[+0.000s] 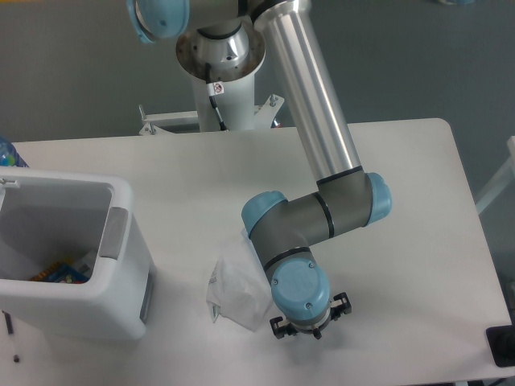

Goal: Place the trash in the trash can
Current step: 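Lower the gripper over the bottle and align with its body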

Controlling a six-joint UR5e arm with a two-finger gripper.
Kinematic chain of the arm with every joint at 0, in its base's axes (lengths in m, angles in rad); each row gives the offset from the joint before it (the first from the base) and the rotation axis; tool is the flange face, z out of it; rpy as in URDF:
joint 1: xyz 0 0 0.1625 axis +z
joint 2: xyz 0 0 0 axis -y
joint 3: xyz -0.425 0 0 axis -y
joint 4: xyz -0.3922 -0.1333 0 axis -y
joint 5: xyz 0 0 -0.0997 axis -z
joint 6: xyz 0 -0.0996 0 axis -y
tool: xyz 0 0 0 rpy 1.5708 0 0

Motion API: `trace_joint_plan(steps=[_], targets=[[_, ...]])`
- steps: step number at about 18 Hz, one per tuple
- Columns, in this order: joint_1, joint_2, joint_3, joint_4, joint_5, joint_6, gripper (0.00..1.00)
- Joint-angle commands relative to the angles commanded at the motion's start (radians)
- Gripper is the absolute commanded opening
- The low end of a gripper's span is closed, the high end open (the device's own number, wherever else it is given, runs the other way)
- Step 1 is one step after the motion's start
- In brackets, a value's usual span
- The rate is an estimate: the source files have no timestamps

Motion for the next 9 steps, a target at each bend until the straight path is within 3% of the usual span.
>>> trace_joint_plan(steps=[6,9], targets=[[0.0,-0.002,0.0,-0.002,-0.002,-0.017,0.13],[-0.002,-0.002,0.0,-0.002,-0.002,-0.018,0.03]])
